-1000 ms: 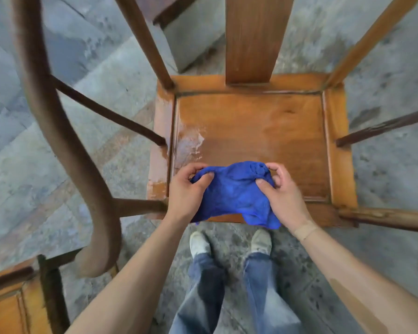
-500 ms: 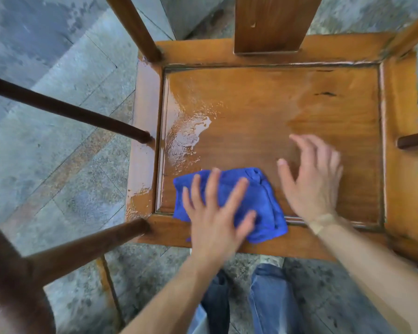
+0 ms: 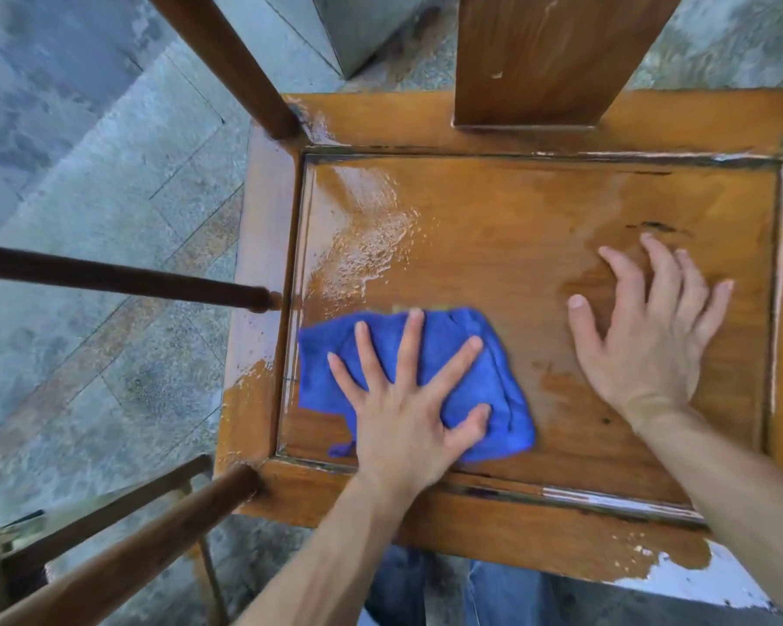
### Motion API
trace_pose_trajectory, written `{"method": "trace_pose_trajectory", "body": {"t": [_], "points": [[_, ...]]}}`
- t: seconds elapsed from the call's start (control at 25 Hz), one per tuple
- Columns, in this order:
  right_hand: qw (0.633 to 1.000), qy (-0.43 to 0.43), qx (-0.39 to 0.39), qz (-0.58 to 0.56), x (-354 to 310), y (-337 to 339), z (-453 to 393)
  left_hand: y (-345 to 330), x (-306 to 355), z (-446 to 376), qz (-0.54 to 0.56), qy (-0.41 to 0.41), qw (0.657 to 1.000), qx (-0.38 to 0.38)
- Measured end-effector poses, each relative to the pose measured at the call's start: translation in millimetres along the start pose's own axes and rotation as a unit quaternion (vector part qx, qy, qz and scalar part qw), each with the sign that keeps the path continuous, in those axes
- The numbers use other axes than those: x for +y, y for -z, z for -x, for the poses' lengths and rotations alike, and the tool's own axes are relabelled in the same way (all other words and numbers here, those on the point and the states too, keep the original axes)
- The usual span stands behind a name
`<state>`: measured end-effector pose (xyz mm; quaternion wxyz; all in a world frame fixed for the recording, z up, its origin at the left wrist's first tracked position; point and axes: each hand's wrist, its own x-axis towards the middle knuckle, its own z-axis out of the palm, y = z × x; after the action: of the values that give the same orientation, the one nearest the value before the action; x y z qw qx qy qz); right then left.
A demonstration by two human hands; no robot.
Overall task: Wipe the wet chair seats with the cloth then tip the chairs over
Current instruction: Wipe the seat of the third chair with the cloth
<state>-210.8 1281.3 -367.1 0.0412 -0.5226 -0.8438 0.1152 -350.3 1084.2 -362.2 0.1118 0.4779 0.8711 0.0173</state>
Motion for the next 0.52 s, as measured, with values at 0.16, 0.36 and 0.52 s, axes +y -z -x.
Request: {"method": "trace_pose_trajectory", "body": {"t": [0.16,0.36,0.52], "points": [[1.0,0.003,0.001,0.005,1,-2,-2,16,-28,-108,-0.022,0.007,1.0,0.016],[1.0,0.011,0.013,0.009,1,-5,-4,42,-53,-245,-0.02,0.039,0.998,0.034],[1.0,0.014,0.016,0.023,2,-7,-7,68,-52,-324,-0.049,0.05,0.997,-0.034]]}}
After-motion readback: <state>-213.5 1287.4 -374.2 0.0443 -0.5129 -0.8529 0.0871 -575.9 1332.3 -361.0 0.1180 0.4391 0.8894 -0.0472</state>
